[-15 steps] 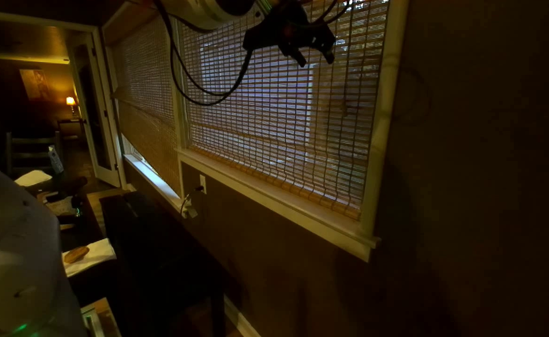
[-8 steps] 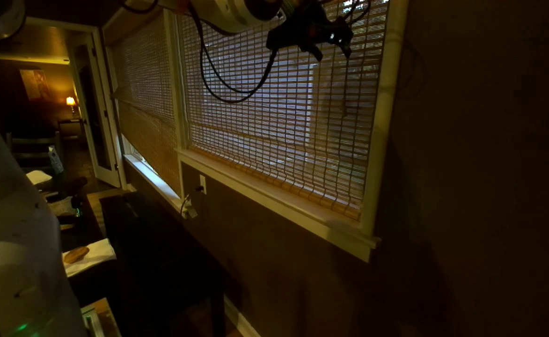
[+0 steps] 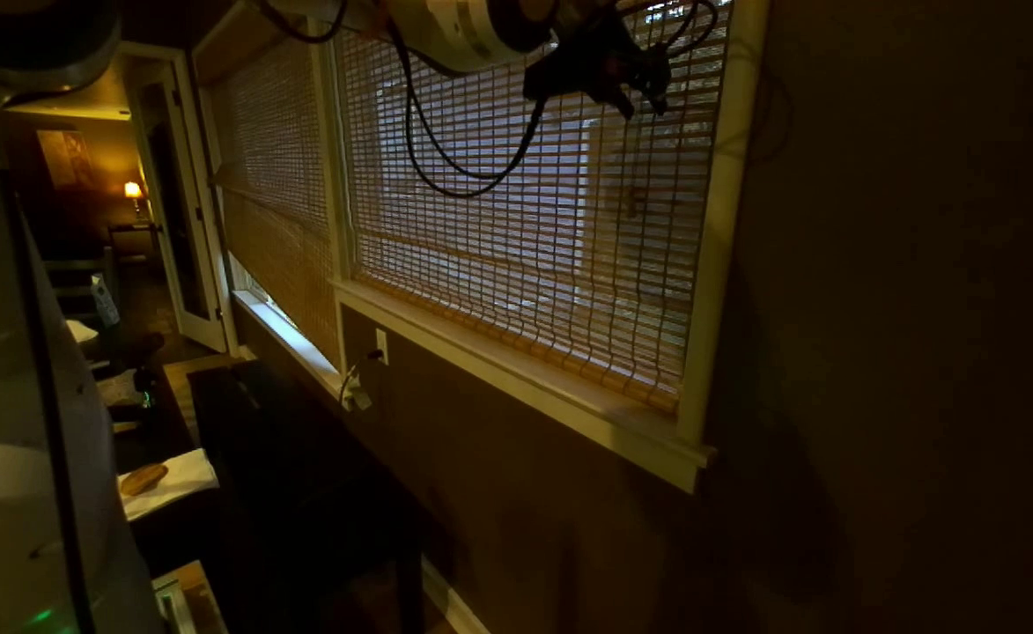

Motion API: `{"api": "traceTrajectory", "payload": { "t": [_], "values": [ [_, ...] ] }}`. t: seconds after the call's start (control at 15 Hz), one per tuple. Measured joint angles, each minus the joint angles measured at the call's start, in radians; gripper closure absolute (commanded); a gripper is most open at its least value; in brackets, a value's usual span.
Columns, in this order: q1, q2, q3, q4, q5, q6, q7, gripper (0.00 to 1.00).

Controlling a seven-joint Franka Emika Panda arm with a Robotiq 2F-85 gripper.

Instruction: Open the blinds on the window on the right.

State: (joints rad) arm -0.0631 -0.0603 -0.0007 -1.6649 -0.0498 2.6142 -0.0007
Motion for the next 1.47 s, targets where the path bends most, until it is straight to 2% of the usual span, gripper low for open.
{"api": "traceTrajectory", "payload": {
  "t": [0.13, 0.27, 0.47, 0.6, 0.73, 1.0, 1.47],
  "values": [
    [0.002, 0.008, 0.0, 0.006, 0.0, 0.0, -0.001, 0.9],
    [0.002, 0.011, 0.0, 0.006, 0.0, 0.0, -0.001, 0.98],
    [0.002, 0.011, -0.002, 0.006, 0.002, 0.0, -0.009, 1.0],
    [0.002, 0.011, -0.005, 0.006, 0.003, -0.001, -0.015, 0.95],
    [0.002, 0.011, -0.007, 0.006, 0.003, -0.012, -0.021, 0.95],
    [0.005, 0.0, -0.007, -0.022, 0.003, -0.088, -0.042, 0.96],
    [0.005, -0.039, -0.023, -0.197, 0.003, -0.168, -0.078, 0.96]
  ]
}}
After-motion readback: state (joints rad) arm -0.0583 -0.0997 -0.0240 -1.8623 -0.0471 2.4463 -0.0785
